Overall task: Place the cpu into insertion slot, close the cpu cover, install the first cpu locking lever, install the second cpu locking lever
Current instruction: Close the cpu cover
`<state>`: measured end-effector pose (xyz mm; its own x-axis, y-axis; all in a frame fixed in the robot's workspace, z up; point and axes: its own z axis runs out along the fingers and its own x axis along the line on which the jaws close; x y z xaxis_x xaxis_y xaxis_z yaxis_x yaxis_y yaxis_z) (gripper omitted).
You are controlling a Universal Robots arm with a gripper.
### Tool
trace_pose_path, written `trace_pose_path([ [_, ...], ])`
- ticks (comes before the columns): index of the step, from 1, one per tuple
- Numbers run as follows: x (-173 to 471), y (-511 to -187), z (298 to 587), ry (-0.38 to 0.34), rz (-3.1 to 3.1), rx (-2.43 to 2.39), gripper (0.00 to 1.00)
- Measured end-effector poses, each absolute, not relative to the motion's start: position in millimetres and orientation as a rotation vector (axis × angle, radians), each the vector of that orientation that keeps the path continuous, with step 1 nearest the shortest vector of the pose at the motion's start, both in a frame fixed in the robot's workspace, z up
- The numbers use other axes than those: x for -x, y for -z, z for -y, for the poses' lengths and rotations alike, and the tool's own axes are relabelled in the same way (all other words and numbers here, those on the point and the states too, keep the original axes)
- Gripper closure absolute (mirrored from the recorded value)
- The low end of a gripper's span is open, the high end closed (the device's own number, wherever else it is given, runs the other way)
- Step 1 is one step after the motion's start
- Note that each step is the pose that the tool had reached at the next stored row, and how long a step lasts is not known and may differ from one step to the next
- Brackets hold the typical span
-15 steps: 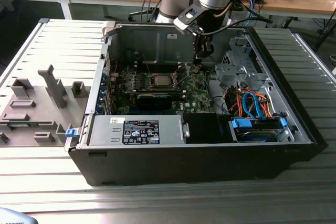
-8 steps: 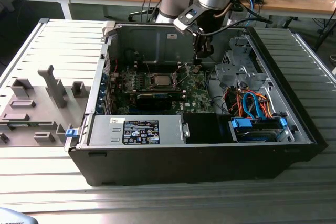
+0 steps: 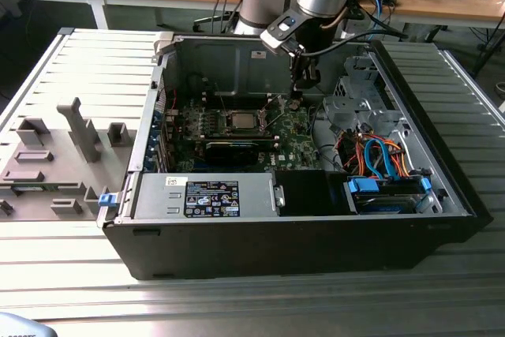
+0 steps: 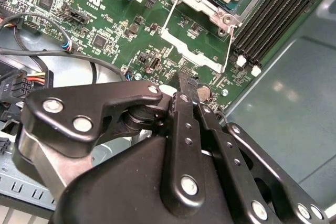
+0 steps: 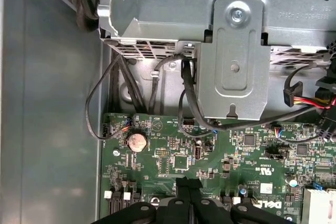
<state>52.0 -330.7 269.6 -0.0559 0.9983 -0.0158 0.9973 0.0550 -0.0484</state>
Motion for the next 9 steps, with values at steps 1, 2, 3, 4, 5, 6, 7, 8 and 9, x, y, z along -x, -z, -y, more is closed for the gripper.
trace_pose_path([
  [1, -52.0, -268.9, 330.7, -0.072, 2.266, 2.143, 0.89],
  [2, -52.0, -268.3, 330.7, -0.072, 2.266, 2.143, 0.89],
  [3, -52.0, -267.8, 330.7, -0.072, 2.266, 2.143, 0.89],
  [4, -52.0, -267.2, 330.7, -0.072, 2.266, 2.143, 0.89],
  [5, -52.0, -266.7, 330.7, -0.072, 2.266, 2.143, 0.89],
  [6, -52.0, -266.2, 330.7, -0.072, 2.266, 2.143, 0.89],
  [7, -52.0, -265.9, 330.7, -0.072, 2.266, 2.143, 0.89],
  [8, -52.0, -265.6, 330.7, -0.072, 2.266, 2.143, 0.89],
  [9, -52.0, -265.2, 330.7, -0.072, 2.266, 2.143, 0.89],
])
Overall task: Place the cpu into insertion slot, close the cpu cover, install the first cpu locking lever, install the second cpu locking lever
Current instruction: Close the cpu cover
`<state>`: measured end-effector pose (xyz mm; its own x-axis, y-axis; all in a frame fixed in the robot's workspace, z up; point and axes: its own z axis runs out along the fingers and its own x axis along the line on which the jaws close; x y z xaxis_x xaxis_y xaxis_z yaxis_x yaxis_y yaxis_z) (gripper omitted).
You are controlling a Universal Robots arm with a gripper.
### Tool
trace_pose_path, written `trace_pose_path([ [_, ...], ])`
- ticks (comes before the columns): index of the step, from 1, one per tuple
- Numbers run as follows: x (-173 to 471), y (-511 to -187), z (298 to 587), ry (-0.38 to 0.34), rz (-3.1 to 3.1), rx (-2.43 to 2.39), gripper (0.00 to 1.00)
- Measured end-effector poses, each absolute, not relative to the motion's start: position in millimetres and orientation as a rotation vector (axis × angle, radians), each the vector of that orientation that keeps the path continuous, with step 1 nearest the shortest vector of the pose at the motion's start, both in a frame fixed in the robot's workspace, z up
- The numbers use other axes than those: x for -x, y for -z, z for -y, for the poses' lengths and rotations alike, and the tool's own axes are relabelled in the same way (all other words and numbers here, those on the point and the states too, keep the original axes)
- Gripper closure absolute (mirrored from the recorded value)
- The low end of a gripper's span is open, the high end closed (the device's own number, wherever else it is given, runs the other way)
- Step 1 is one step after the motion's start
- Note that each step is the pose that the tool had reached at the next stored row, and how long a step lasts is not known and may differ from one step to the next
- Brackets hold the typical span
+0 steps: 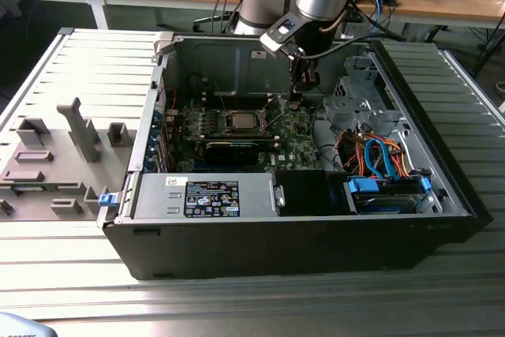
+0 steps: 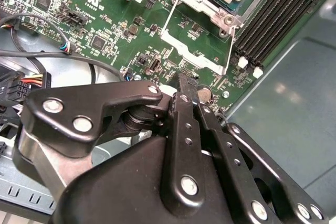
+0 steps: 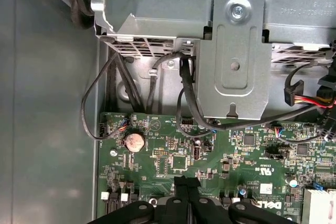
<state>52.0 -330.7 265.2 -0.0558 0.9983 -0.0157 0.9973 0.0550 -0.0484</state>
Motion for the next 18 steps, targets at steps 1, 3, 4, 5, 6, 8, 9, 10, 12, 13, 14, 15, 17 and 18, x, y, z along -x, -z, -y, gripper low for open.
trace_pose_path([
  [1, -52.0, -264.9, 330.7, -0.072, 2.266, 2.143, 0.89],
  [3, -52.0, -264.2, 330.7, -0.072, 2.266, 2.143, 0.89],
  [4, -52.0, -263.9, 330.7, -0.072, 2.266, 2.143, 0.89],
  [5, -52.0, -263.6, 330.7, -0.072, 2.266, 2.143, 0.89],
  [6, -52.0, -263.4, 330.7, -0.072, 2.266, 2.143, 0.89],
  [8, -52.0, -262.8, 330.7, -0.072, 2.266, 2.143, 0.89],
  [9, -52.0, -262.5, 330.7, -0.072, 2.266, 2.143, 0.89],
  [10, -52.0, -261.9, 330.7, -0.072, 2.266, 2.143, 0.89],
  [12, -52.0, -260.8, 330.7, -0.072, 2.266, 2.143, 0.89],
  [13, -52.0, -260.3, 330.7, -0.072, 2.266, 2.143, 0.89],
  [14, -52.0, -260.0, 330.7, -0.072, 2.266, 2.143, 0.89],
  [15, -52.0, -259.6, 330.7, -0.072, 2.266, 2.143, 0.89],
  [17, -52.0, -259.2, 330.7, -0.072, 2.266, 2.143, 0.89],
  [18, -52.0, -259.0, 330.7, -0.072, 2.266, 2.143, 0.89],
])
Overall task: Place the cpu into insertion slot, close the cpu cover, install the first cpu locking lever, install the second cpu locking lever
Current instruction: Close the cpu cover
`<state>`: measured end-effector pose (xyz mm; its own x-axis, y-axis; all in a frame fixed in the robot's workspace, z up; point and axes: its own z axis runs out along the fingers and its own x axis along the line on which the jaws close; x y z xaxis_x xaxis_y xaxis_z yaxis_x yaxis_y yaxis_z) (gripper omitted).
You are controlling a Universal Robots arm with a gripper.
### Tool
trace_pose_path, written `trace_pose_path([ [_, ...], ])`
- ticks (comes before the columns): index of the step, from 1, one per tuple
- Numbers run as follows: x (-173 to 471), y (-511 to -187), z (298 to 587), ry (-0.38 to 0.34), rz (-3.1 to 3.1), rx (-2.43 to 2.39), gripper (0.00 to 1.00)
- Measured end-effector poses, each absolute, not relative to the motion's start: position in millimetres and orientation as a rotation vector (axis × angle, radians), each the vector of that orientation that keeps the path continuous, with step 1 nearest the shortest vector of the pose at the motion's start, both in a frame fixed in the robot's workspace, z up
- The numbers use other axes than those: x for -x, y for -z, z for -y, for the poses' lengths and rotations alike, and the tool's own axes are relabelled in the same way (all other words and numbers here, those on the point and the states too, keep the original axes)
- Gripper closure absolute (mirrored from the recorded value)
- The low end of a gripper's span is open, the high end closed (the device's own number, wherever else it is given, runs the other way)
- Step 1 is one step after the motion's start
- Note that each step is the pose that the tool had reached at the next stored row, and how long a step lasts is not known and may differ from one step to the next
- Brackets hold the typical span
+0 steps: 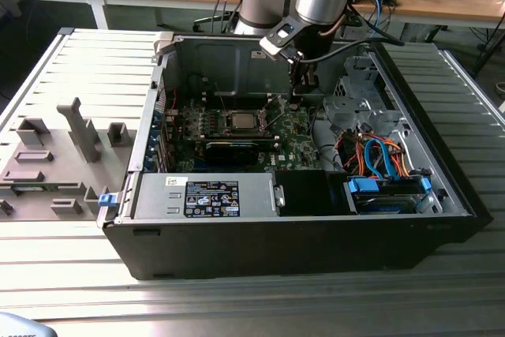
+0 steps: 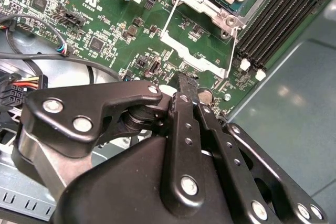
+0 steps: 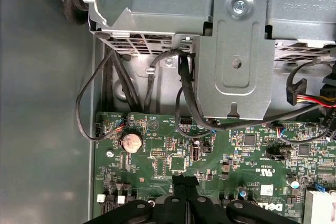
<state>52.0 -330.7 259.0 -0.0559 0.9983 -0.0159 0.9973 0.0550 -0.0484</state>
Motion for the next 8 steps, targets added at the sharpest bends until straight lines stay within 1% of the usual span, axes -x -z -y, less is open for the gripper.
trace_pose_path([
  [8, -52.0, -258.0, 330.7, -0.072, 2.266, 2.143, 0.89],
])
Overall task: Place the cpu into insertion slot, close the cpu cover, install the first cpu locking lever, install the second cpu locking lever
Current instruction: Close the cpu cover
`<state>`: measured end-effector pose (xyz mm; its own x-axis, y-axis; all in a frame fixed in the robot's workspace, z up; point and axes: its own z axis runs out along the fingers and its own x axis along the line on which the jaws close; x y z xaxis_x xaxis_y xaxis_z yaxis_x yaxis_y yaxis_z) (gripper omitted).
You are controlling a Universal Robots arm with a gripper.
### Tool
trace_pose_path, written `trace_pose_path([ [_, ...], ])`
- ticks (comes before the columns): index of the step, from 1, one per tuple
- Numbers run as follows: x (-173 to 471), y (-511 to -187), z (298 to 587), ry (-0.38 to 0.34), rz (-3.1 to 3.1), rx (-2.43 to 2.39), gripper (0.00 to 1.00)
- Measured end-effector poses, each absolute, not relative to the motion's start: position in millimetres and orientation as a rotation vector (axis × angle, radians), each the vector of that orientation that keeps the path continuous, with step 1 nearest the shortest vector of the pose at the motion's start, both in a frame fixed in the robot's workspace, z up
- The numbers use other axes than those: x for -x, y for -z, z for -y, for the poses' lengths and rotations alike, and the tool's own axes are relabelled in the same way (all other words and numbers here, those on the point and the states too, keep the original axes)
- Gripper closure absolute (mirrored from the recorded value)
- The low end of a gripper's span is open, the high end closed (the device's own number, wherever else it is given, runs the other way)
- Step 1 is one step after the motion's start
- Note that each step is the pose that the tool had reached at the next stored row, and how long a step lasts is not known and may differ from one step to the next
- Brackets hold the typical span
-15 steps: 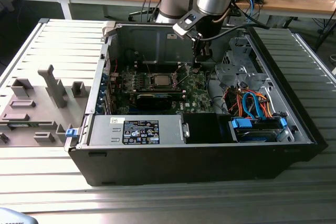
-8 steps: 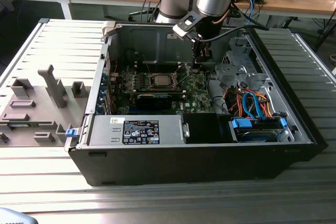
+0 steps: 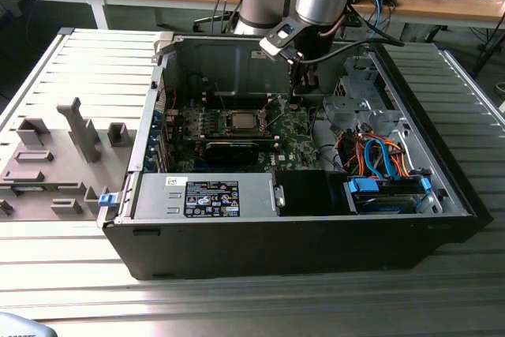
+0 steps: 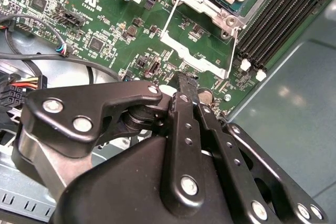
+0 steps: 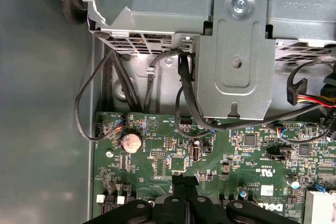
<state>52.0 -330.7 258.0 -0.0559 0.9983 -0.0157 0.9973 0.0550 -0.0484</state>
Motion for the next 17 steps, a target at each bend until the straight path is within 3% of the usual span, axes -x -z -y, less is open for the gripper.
trace_pose_path([
  [17, -36, -257, 331, -0.071, 2.266, 2.144, 0.89],
])
